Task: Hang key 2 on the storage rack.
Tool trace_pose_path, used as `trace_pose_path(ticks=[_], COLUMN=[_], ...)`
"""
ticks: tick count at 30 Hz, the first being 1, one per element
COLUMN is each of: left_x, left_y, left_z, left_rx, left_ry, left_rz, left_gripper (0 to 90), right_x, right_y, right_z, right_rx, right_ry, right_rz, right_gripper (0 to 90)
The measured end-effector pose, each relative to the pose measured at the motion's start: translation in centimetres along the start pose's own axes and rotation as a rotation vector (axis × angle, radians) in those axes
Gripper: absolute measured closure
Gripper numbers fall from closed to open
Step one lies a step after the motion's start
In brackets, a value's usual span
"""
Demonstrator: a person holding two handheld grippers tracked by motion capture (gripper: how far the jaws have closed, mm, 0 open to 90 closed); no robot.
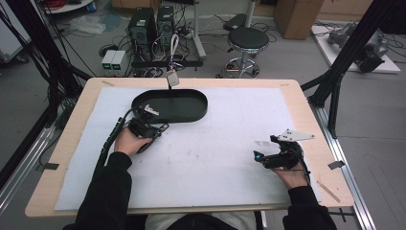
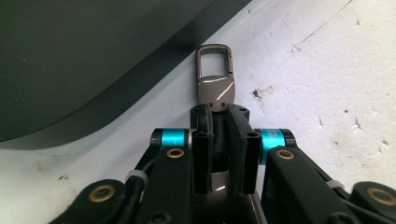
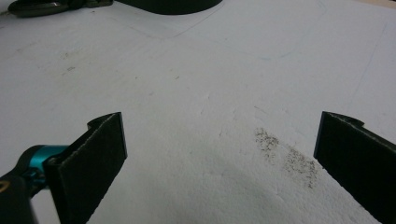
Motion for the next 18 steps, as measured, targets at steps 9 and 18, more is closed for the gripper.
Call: trace_pose_path(ticks=[9,18], left_x=[0.4,1.0], left_y=[-0.1,-1.3], left_z=[0.0,0.1], left_rx=[0.007,0.022], left_ry=[0.043,0.105], left_rz=[0.018,0.064], left_gripper=[83.2,83.1], right_x=[0.0,0.0], right_y=[0.0,0.0], right_z=[0.0,0.0], right_rx=[0.0,0.0], right_ry=[-0.002,-0.001], right_rz=[-0.002,0.001], right_gripper=[1.6,1.6])
Point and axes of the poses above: each handheld gripper's, and its own axes: y roughly forward along the jaws, z roughly out of its top, x roughly to its right, the point moved 1 cm from there along y, roughly forward along the jaws, and after that the axes turned 10 degrees about -x, right-handed, at the moved point
